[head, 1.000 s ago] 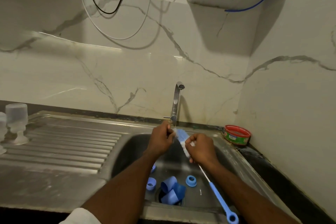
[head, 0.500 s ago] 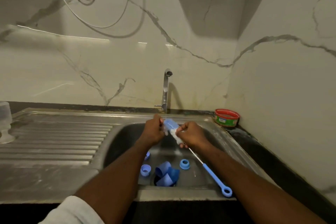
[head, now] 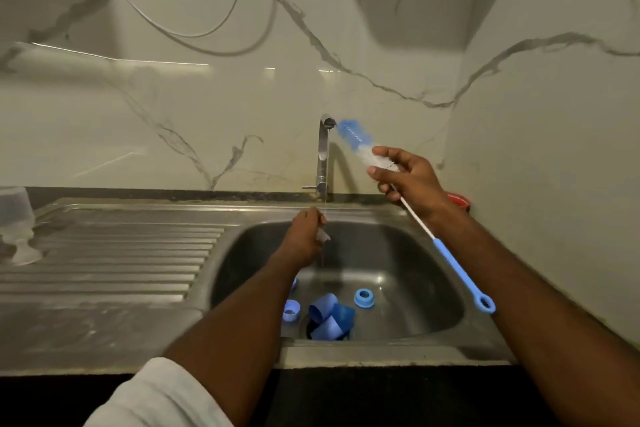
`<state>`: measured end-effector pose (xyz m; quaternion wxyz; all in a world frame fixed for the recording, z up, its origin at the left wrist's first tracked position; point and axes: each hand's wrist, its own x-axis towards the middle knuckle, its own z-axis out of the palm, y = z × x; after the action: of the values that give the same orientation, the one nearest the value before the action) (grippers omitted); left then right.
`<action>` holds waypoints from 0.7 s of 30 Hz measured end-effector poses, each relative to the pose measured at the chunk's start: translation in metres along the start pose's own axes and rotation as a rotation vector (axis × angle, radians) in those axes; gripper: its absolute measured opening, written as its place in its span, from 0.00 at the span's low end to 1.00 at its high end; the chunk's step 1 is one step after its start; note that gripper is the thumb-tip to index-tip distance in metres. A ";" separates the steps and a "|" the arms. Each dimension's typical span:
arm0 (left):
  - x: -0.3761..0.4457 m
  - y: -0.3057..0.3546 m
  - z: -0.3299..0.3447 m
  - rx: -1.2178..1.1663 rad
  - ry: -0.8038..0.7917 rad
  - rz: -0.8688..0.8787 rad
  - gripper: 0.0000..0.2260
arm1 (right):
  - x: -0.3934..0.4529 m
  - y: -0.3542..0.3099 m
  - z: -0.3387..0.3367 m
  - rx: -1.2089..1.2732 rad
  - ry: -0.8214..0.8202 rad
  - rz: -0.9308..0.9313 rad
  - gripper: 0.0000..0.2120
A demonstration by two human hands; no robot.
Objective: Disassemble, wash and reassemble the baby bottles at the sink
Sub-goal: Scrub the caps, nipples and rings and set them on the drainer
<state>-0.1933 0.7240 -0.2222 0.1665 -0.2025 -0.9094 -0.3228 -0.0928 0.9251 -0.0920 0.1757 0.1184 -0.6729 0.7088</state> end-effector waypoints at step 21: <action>0.007 -0.007 -0.001 -0.078 0.192 -0.082 0.11 | -0.014 0.050 -0.025 -1.582 -0.183 -0.293 0.22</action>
<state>-0.2028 0.7205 -0.2221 0.2315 -0.1399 -0.8835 -0.3823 -0.0992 0.9468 -0.1451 0.2426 0.1037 -0.9644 -0.0197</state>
